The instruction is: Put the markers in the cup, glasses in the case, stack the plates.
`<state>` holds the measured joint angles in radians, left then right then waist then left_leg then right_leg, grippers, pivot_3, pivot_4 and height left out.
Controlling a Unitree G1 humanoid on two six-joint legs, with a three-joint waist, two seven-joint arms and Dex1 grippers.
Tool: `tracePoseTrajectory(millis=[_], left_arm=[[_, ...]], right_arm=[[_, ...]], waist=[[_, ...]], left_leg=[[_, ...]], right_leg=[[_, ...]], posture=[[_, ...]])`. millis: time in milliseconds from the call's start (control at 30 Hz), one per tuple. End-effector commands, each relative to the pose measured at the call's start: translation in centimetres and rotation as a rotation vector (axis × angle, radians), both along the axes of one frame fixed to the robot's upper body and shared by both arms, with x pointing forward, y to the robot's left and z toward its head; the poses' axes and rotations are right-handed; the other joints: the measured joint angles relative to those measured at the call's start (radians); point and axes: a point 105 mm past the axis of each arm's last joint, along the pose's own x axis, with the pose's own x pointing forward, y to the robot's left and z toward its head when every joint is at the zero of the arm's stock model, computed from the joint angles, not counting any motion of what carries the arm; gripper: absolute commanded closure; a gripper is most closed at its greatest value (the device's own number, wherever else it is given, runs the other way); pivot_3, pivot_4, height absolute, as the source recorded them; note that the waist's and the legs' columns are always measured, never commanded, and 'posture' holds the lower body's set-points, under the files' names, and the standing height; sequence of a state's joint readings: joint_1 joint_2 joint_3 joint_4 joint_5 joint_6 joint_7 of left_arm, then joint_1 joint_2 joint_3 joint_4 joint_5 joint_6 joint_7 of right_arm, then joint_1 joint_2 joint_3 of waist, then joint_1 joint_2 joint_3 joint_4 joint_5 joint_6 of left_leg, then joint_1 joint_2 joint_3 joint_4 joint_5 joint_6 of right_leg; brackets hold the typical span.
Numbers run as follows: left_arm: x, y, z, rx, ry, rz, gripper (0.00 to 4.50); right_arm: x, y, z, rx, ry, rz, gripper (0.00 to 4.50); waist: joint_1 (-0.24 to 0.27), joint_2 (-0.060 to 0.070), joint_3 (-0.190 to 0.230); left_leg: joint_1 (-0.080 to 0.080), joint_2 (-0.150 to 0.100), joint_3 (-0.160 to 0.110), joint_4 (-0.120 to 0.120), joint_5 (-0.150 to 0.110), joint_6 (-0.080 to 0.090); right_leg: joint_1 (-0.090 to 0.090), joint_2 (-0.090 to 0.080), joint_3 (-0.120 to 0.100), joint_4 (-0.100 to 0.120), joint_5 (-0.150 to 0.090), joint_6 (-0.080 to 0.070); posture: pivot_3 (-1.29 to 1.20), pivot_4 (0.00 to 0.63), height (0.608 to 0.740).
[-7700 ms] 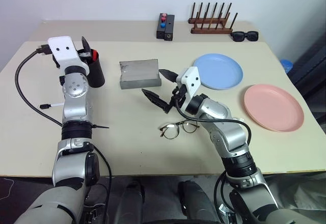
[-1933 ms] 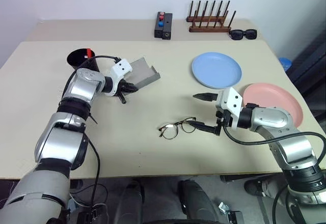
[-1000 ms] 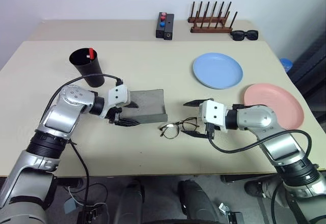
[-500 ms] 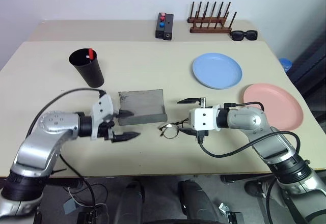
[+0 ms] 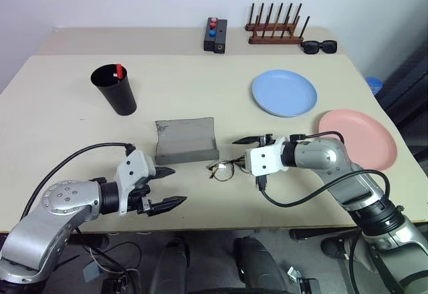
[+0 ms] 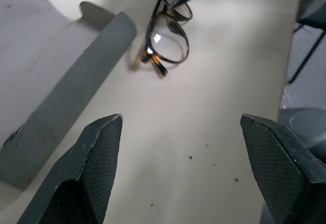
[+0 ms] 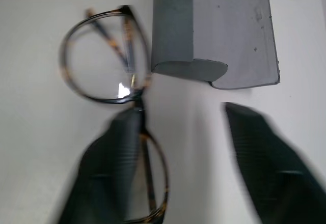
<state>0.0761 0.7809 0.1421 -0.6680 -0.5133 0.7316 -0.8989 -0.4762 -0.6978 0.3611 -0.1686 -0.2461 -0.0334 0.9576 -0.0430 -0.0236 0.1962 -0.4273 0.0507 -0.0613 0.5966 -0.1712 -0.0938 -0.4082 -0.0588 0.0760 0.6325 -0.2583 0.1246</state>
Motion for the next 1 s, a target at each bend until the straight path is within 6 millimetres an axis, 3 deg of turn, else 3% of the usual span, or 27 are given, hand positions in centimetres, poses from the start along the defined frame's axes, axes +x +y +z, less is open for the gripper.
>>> tracePoseTrajectory(millis=[33,67,100,467,800,900,1000], left_arm=[[0.2,0.3,0.7,-0.018,-0.046,0.02,0.71],[0.3,0.3,0.7,-0.018,-0.046,0.022,0.71],[0.3,0.4,0.6,-0.018,-0.048,0.025,0.71],[1.0,2.0,0.5,-0.018,-0.073,0.085,0.71],[0.9,1.0,0.0,-0.031,-0.07,0.068,0.71],[0.8,1.0,-0.2,-0.03,-0.068,0.067,0.71],[0.7,1.0,-0.3,-0.03,-0.069,0.064,0.71]], right_arm=[[0.0,0.2,0.5,-0.009,-0.038,0.02,3.88],[0.0,0.3,0.4,-0.01,-0.039,0.021,4.45],[-0.1,0.3,0.4,-0.01,-0.041,0.021,4.49],[-0.5,0.2,0.0,-0.024,-0.006,0.035,4.49],[-0.6,0.0,-0.3,-0.031,0.007,0.034,4.49],[-0.4,0.0,0.0,-0.035,-0.014,0.034,3.69],[-0.3,0.0,0.2,-0.033,-0.039,0.041,2.3]], waist=[[0.001,0.0,0.0],[0.001,0.0,0.0],[0.001,0.0,0.0],[0.001,0.0,0.0],[0.0,0.0,0.0],[0.0,0.0,0.0],[0.001,0.0,0.0]], left_leg=[[0.0,0.0,0.0,0.0,0.0,0.0],[0.0,0.0,0.0,0.0,0.0,0.0],[0.0,0.0,0.0,0.0,0.0,0.0],[0.0,0.0,0.0,0.0,0.0,0.0],[0.0,0.0,0.0,0.0,0.0,0.0],[0.0,0.0,0.0,0.0,0.0,0.0],[0.0,0.0,0.0,0.0,0.0,0.0]], right_leg=[[0.0,0.0,0.0,0.0,0.0,0.0],[0.0,0.0,0.0,0.0,0.0,0.0],[0.0,0.0,0.0,0.0,0.0,0.0],[0.0,0.0,0.0,0.0,0.0,0.0],[0.0,0.0,0.0,0.0,0.0,0.0],[0.0,0.0,0.0,0.0,0.0,0.0],[0.0,0.0,0.0,0.0,0.0,0.0]], posture=[[0.0,0.15,0.74],[0.0,0.15,0.74],[0.0,0.15,0.74],[0.0,0.15,0.74],[0.0,0.15,0.74],[0.0,0.15,0.74],[0.0,0.15,0.74]])
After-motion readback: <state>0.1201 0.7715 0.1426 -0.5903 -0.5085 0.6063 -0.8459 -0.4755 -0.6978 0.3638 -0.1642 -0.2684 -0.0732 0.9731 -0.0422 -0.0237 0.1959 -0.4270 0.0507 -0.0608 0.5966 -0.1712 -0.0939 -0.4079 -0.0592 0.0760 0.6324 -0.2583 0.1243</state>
